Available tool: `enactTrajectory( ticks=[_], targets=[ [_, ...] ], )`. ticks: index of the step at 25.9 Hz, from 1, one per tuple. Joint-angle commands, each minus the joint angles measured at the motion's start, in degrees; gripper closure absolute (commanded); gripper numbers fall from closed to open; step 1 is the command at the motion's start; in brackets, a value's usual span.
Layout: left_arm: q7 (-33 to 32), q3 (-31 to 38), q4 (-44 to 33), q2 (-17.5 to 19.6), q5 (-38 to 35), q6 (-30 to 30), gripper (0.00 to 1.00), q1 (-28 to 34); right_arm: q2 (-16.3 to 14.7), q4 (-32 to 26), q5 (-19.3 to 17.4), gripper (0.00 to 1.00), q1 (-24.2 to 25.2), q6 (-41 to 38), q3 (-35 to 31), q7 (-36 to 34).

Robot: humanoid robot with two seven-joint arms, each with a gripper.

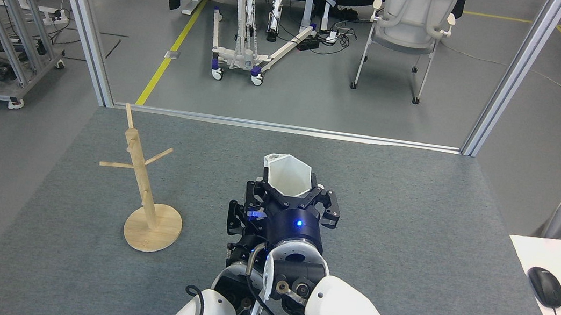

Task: Hang cup on storage rack
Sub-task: 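Grasp the cup with the left gripper below the right gripper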

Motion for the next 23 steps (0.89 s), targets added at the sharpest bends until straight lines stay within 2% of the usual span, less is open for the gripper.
enactTrajectory(
  ticks=[1,9,11,13,17,23],
  targets=[
    [0.69,0.05,0.44,-0.01,0.89,-1.02,0.13,-0.44,0.0,0.2,-0.04,1.0,0.13,-0.57,0.01,0.9],
    [0.6,-0.04,0.7,0.08,1.68,-1.19,0.46,-0.44,-0.09,0.46,-0.04,0.98,0.22,-0.66,0.01,0.82],
    [0.6,-0.21,0.61,0.08,1.68,-1.19,0.56,-0.44,-0.09,0.64,-0.13,0.73,0.31,-0.66,0.01,0.82],
    [0.51,-0.3,0.44,0.08,1.68,-1.19,0.62,-0.44,-0.09,0.73,-0.13,0.58,0.4,-0.48,0.01,0.64],
    [0.43,-0.48,0.26,0.17,1.68,-1.19,0.65,-0.27,-0.09,0.73,-0.04,0.34,0.83,-0.48,0.01,0.46],
    [0.25,-0.48,0.17,0.17,1.68,-1.02,0.65,-0.09,-0.26,0.73,-0.04,0.32,1.27,-0.48,0.01,0.46]
  ],
)
